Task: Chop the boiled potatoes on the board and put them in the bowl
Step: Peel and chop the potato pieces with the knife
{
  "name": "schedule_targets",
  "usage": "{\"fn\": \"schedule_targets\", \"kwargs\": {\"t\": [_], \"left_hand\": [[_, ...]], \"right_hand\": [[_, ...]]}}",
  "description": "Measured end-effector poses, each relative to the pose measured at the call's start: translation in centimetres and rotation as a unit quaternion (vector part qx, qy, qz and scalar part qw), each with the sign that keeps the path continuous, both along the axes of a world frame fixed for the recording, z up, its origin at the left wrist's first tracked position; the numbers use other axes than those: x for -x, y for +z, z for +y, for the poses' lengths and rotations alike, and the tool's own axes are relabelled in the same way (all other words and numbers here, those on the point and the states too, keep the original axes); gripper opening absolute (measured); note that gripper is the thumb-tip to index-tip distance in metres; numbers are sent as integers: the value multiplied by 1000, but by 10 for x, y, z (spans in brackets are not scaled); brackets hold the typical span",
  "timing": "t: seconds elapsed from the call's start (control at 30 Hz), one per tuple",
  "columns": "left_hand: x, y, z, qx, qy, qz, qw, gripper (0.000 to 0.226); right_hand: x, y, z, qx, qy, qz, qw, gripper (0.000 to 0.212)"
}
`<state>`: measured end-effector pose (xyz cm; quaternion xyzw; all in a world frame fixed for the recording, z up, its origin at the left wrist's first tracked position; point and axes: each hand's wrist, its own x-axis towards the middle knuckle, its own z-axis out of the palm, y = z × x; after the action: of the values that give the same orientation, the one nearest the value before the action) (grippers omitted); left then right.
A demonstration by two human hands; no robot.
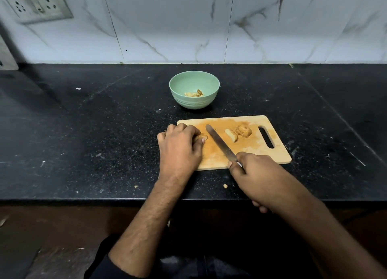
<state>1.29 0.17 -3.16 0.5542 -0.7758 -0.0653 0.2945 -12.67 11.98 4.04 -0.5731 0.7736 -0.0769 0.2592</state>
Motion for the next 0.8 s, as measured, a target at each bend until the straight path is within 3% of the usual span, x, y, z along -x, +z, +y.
{"fn": "schedule_targets", "kwargs": {"t": [0.17, 0.37, 0.57, 0.8], "left_hand": [[-3, 1, 0, -20, -13, 36, 999, 21], [-12, -1, -7, -105, -19, 176, 979, 15], [-11, 2, -5, -111, -12, 164, 980, 8], [-11, 2, 7, -69, -32, 130, 989, 21]], "right_hand": [[-3, -6, -8, 9, 25, 55, 998, 33], [-7, -10, -10, 5, 25, 61, 998, 32], [-2, -11, -8, 18, 24, 66, 997, 35], [0, -7, -4, 21, 26, 64, 997, 35]]}}
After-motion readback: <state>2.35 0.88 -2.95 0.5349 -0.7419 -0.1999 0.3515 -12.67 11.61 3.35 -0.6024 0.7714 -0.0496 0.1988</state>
